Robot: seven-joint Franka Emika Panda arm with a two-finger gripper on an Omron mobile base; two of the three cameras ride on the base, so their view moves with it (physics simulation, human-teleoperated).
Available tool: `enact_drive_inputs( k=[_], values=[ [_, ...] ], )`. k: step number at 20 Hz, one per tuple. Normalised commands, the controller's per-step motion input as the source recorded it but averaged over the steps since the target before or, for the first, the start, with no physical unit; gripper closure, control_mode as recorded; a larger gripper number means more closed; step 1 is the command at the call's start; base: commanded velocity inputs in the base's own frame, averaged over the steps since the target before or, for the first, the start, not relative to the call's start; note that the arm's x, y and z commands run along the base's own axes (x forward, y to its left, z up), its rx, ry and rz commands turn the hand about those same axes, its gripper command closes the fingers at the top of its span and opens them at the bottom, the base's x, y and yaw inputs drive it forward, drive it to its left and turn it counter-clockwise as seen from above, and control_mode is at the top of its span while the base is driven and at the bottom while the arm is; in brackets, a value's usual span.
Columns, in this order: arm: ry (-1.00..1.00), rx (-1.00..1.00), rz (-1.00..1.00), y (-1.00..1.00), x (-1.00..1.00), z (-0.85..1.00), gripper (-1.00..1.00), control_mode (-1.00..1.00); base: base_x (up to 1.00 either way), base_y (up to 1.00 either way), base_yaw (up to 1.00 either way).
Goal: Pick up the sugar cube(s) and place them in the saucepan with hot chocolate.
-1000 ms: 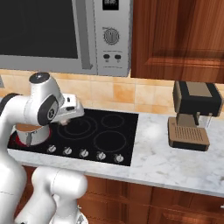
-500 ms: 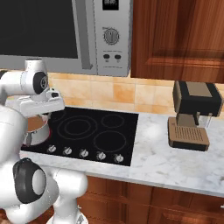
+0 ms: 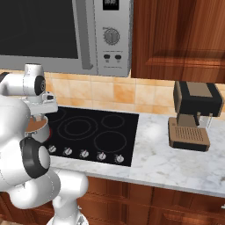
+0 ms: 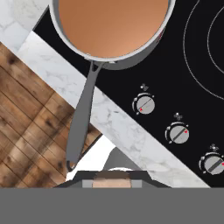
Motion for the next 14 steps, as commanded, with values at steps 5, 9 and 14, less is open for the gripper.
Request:
enact_drive_inputs(
  k=[5, 9, 14],
  values=[
    [-0.17, 0.02, 0.0, 0.34, 0.06, -0.27, 1.0, -1.0, 0.0, 0.0, 0.0],
    [-0.19, 0.01, 0.0, 0.35, 0.1, -0.05, 1.0, -1.0, 0.0, 0.0, 0.0],
    [-0.06, 0.0, 0.0, 0.4, 0.24, 0.0, 1.0, -1.0, 0.0, 0.0, 0.0]
  ],
)
